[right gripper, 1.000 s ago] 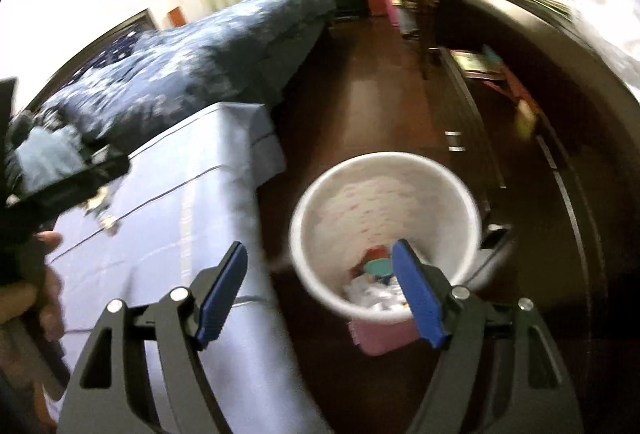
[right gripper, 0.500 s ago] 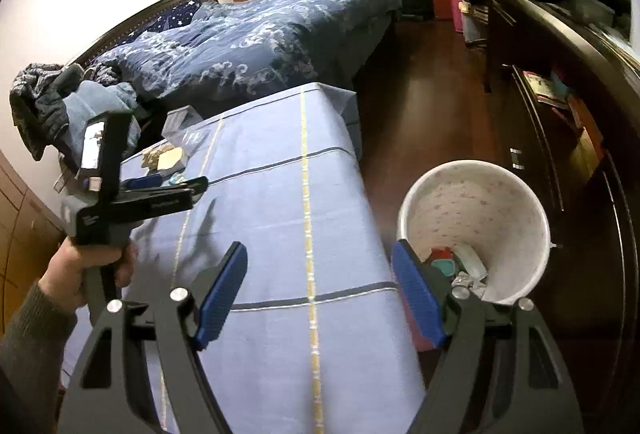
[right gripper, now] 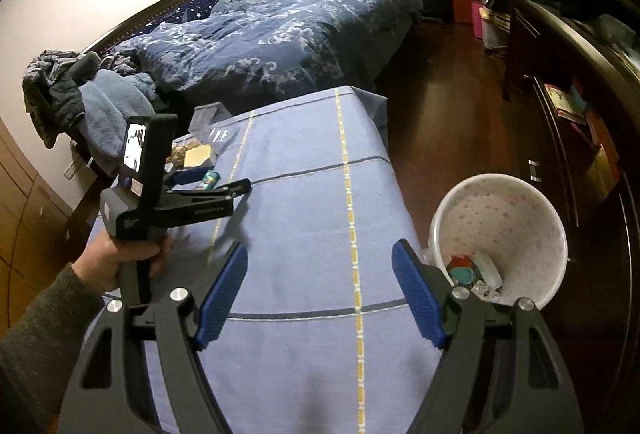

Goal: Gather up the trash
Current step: 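Return to the table and close the left tool on the teal printed lighter, then grasp the yellow sponge square with the right tool while the left tool holds the lighter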

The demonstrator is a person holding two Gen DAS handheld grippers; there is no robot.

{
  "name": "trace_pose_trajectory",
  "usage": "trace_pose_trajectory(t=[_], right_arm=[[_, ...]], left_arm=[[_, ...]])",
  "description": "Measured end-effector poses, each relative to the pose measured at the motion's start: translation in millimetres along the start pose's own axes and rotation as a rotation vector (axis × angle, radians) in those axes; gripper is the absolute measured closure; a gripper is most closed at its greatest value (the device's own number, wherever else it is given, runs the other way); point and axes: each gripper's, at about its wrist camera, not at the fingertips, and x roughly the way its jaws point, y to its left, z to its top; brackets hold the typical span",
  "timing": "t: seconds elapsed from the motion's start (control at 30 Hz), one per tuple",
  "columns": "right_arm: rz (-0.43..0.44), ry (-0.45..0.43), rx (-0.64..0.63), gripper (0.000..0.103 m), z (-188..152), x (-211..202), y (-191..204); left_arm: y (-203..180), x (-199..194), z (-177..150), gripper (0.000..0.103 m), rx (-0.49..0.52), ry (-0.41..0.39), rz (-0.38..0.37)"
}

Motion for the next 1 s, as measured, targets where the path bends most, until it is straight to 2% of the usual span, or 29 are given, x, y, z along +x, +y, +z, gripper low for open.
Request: trace_pose_trajectory(t=[0.07, 0.13, 0.23, 0.3, 0.33, 0.47, 0.7, 0.9, 1.0], right_arm=[[0.010, -0.002, -0.004, 0.027, 1, -2, 4], [0.021, -0.002, -0.006, 0.027, 2, -2, 8], [0.035, -0.005, -0.020, 0.027, 4, -3, 17], [0.046, -0.007, -0.035, 0.027, 5, -4, 24], [0.049, -0.007, -0.040, 0.027, 5, -4, 27], [0.061, -0.008, -0.065, 0.027, 7, -4, 40], [0.055, -0.005, -0.147, 0.027, 20, 18, 77], [0.027, 0.014, -0.240, 0.027, 50, 88, 135], [0.020, 0.058, -0.269, 0.027, 66, 136, 163]], left_arm=[[3, -4, -2, 0.053, -0.021, -0.011, 0.015], [9, -8, -7, 0.063, -0.050, -0.018, 0.024], [15, -14, -14, 0.064, -0.079, -0.020, 0.034], [17, -19, -19, 0.071, -0.085, -0.021, 0.050], [17, -21, -21, 0.079, -0.088, -0.021, 0.059], [25, -27, -28, 0.081, -0.114, -0.029, 0.041], [44, -65, -45, 0.081, -0.171, -0.081, 0.094], [70, -110, -69, 0.081, -0.223, -0.099, 0.228], [89, -128, -84, 0.081, -0.288, -0.099, 0.253]])
